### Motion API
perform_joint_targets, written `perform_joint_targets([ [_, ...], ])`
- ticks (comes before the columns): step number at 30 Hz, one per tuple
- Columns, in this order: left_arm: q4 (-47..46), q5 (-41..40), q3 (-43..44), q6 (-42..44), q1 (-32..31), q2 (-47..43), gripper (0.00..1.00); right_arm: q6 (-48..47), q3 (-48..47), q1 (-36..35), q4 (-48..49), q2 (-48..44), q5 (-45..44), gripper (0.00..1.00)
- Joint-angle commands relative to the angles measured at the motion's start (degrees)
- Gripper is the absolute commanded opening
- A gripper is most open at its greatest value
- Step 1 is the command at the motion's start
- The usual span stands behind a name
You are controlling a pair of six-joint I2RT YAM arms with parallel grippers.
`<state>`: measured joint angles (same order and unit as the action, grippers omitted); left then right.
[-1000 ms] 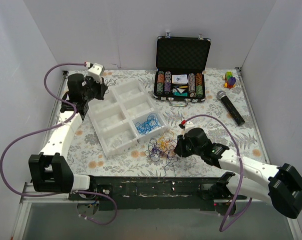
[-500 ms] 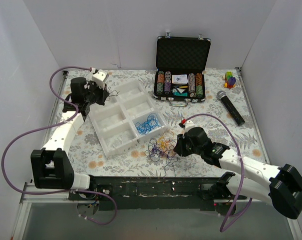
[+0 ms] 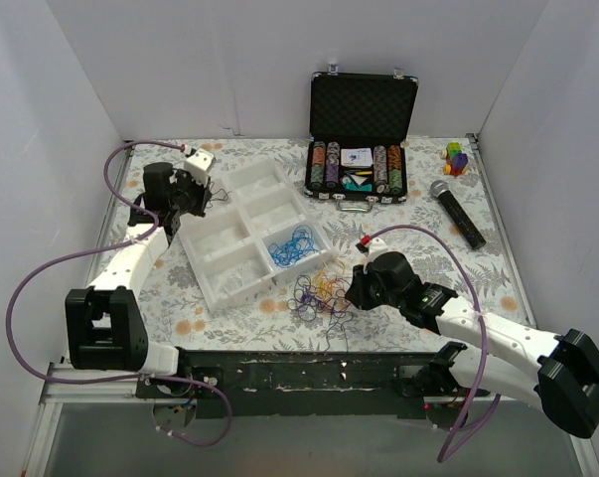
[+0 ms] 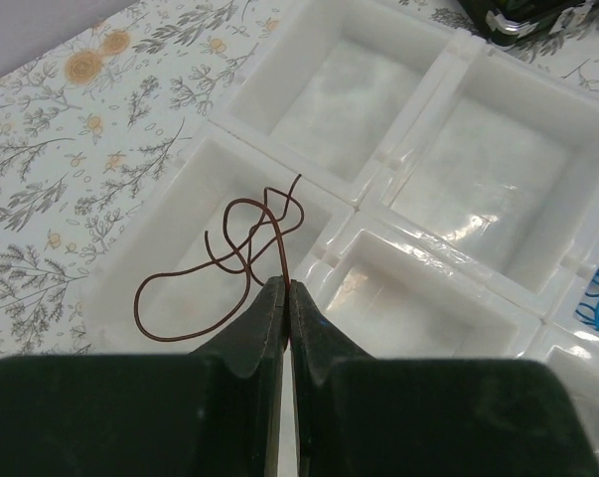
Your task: Untangle the cables
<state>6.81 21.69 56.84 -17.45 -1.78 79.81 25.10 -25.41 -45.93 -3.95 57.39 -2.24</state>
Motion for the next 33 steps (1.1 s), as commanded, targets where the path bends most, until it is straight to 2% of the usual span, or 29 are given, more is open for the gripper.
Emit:
perform_joint_targets([
  [1,-1.98,-3.76,-0.68,1.63,0.99,0.87,0.00,-0.41,-2.19,-0.12,0.08,-1.66,-1.10,0.24],
  [9,-3.29,-6.05,-0.85,2.95,0.90,3.59,0.01,-0.14,-2.45,-0.12,0.25,-1.66,-0.84,0.24],
  [10,-3.03,-5.44,-0.50,2.95,0.99,4.03,0.10,-0.05,-2.45,-0.12,0.34,-1.66,-0.84,0.24],
  [12,-1.98,-4.03,0.72,3.04,0.90,5.09,0.37,0.21,-2.37,-0.12,0.25,-1.75,-0.92,0.24],
  [13,-1.45,-3.59,1.43,2.95,0.90,5.44,0.45,0.30,-2.36,-0.12,0.34,-1.84,-0.92,0.24],
  [20,-2.33,-0.43,4.15,1.28,0.90,3.96,0.51,0.47,-2.19,-0.12,0.43,-2.36,-0.66,0.24],
  [24,-0.31,8.34,4.77,1.10,0.12,-1.48,0.54,0.65,-2.01,-0.21,0.69,-2.19,-0.49,0.24],
  [27,5.30,17.22,3.64,5.74,-4.61,-7.19,0.58,0.74,-2.10,-0.12,0.78,-2.19,-0.40,0.24],
  [29,7.33,18.29,0.74,9.61,-11.54,-11.41,0.62,1.00,-2.01,-0.12,0.87,-2.45,-0.75,0.24],
  [33,6.73,17.08,-6.29,15.86,-29.38,-16.53,0.71,1.09,-1.75,-0.12,0.52,-3.86,-1.80,0.25],
])
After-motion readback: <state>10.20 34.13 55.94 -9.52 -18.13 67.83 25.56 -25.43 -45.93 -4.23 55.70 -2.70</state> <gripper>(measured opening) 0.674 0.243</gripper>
